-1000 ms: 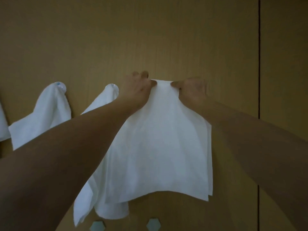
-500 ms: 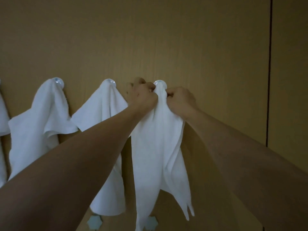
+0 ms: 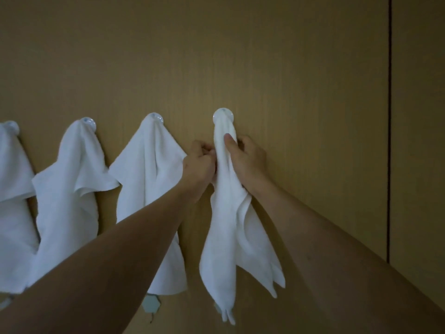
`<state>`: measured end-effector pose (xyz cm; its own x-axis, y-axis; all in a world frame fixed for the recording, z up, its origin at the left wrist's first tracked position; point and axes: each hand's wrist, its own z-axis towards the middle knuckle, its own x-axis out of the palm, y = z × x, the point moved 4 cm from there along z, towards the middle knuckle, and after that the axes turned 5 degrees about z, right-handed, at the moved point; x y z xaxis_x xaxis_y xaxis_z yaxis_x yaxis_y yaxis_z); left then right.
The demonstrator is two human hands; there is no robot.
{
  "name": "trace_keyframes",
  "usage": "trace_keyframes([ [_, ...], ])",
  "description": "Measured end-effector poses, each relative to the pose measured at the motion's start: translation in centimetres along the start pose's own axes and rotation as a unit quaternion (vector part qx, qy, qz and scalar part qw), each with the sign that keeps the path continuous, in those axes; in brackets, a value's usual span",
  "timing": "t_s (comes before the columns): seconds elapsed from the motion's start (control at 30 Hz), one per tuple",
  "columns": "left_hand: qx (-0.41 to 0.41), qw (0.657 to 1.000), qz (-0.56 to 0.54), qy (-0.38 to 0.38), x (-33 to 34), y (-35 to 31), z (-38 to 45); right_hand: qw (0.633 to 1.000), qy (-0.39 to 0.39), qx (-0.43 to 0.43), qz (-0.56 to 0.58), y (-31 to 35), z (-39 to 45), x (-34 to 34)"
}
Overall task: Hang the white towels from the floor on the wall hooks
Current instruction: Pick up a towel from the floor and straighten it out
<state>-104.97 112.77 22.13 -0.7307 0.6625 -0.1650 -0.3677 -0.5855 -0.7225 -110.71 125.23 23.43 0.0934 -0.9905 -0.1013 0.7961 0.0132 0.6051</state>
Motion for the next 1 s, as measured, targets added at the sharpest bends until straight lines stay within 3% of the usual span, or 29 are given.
trace_keyframes([
  [0.1,-0.011,0.997,-0.037,0.068,-0.2,0.2,-1.2,0.999,-0.003,0.009,-0.042,-0.4,-0.8,0.2],
  [0.2,0.071,0.988,0.073,0.113,-1.3,-0.7,-1.9,0.997,-0.011,0.016,-0.070,-0.2,-1.9,0.3],
  [0.37,0.141,0.960,0.232,0.070,-2.7,-2.0,-1.3,0.995,0.002,0.067,-0.075,0.7,-4.3,0.7],
  [0.47,0.176,0.962,0.194,0.071,-4.0,-2.0,-1.9,0.991,0.027,0.098,-0.091,0.8,-6.4,0.6],
  [0.7,0.306,0.933,0.166,0.091,-6.0,-1.5,-5.4,0.964,-0.036,0.149,-0.217,3.2,-10.3,0.6],
  [1.0,0.340,0.914,0.122,0.186,-6.8,-3.7,-11.7,0.882,-0.102,0.144,-0.437,10.1,-18.8,-3.8],
])
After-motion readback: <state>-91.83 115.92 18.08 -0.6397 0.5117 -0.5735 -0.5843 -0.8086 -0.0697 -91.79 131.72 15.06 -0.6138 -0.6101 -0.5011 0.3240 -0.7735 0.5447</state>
